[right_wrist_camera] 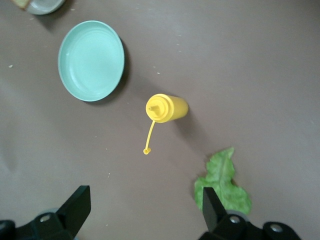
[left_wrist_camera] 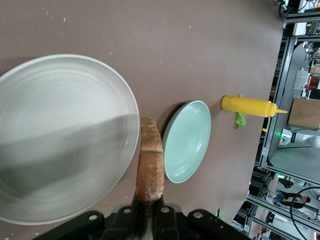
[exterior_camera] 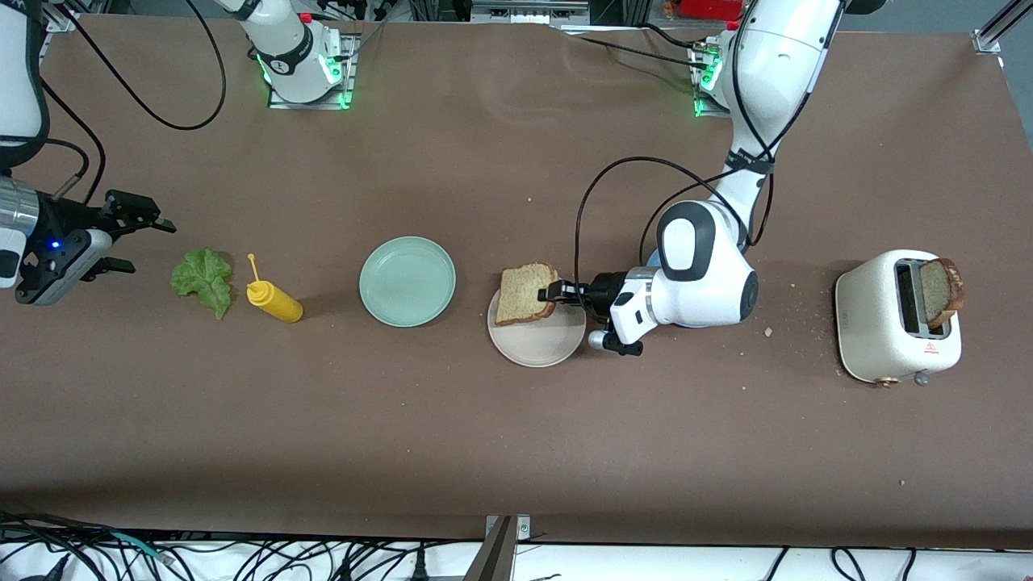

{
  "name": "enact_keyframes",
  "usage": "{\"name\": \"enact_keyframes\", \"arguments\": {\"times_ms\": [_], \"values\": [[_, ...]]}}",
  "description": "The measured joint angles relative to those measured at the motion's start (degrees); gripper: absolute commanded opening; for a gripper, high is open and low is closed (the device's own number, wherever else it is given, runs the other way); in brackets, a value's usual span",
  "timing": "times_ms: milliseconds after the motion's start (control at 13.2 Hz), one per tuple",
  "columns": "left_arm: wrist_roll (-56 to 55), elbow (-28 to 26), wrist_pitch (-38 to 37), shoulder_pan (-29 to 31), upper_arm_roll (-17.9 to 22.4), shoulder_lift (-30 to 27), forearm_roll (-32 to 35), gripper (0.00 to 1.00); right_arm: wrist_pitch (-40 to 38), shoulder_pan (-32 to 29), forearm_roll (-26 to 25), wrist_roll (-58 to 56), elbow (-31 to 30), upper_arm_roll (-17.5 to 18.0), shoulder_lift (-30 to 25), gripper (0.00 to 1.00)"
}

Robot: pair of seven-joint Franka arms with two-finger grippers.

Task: Make sandwich in beige plate with both arms
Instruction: 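Carry the bread onto the beige plate while the right gripper reaches the bottle, then grasp the yellow bottle with the right gripper while the left gripper withdraws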

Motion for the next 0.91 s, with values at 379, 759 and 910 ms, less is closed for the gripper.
{"name": "enact_keyframes", "arguments": {"times_ms": [379,759,910], "values": [[0.73,-0.01,1.19,-0.23,0.04,2.95,0.00,1.00,7.80,-0.16,9.75,-18.62,-10.34,-4.23,0.06,0.99],[1.97,-0.47,9.29,-0.16,0.80,4.20,1.84,1.00,13.84,-0.42,22.56,-38.78,-18.12,-5.34,2.11,0.99],[2.06,-0.30,10.20,-0.13,1.92,4.05,2.06,1.00,14.14,-1.65,28.72,-46.83,-18.58,-5.53,5.01,0.99]]}}
